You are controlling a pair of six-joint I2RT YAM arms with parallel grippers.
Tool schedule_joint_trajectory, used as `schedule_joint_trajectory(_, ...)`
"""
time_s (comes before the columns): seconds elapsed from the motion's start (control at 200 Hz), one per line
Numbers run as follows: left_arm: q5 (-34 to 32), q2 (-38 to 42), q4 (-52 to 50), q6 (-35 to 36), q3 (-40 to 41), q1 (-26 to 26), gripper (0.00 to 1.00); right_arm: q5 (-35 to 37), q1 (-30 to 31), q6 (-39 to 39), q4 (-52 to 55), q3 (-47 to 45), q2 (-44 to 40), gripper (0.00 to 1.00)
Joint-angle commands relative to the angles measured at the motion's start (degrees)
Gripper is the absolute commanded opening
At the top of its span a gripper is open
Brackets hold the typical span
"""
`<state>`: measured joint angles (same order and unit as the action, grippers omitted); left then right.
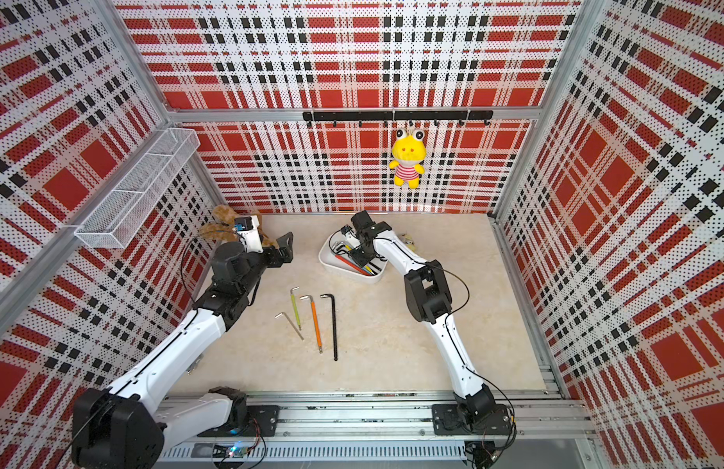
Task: Put the hex key on the desktop into the storage box
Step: Place the Allen key in the storage box.
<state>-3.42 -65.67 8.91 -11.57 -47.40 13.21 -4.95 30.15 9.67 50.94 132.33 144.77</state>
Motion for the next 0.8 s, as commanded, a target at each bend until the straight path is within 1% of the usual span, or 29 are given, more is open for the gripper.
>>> schedule_joint_trajectory(0.0, 0.54, -0.23, 0.21, 0.15, -1.2, -0.29, 0.99, 0.38, -0.18, -1.38, -0.4, 0.82, 1.21, 0.12)
schedule_joint_trajectory(0.13, 0.5, -0.22, 0.23, 0.15, -1.2, -0.28, 0.99, 0.47, -0.18, -1.98, -0.54, 0.74, -0.06, 0.2)
schedule_joint_trajectory(0.21, 0.65, -0.32, 0.23, 0.15, -1.29, -0.24, 0.99, 0.78, -0.18, -2.01, -0.69, 0.68, -0.86, 0.27)
schedule_joint_trajectory(0.286, 0.7, -0.34, 0.19, 0.15, -1.25, -0.2, 0.99, 1.32, -0.18, -1.96, -0.68, 0.76, -1.65, 0.37)
schedule_joint_trajectory(0.401, 0.53, -0.2, 0.23, 0.15, -1.2, -0.2, 0.99, 3.63, 0.24, -1.94, -0.4, 0.61, -4.4, 0.39)
schedule_joint_trajectory(0.476, 0.52, -0.25, 0.23, 0.11, -1.24, -0.2, 0.99, 5.06, 1.02, -1.98, -1.2, -0.97, -8.56, 0.41)
schedule_joint_trajectory(0.576, 0.78, -0.5, 0.23, 0.06, -1.42, -0.2, 0.99, 6.03, 2.26, -3.44, -3.31, -5.51, -15.96, 0.48)
schedule_joint_trajectory(0.737, 0.46, -0.17, 0.15, 0.06, -1.31, -0.09, 0.99, 3.83, 4.95, -9.31, -8.09, -17.69, -28.42, 0.54)
schedule_joint_trajectory(0.797, 0.09, -0.04, 0.15, -0.41, -1.16, -0.16, 0.99, 6.3, 7.08, -12.35, -9.41, -22.42, -32.23, 0.56)
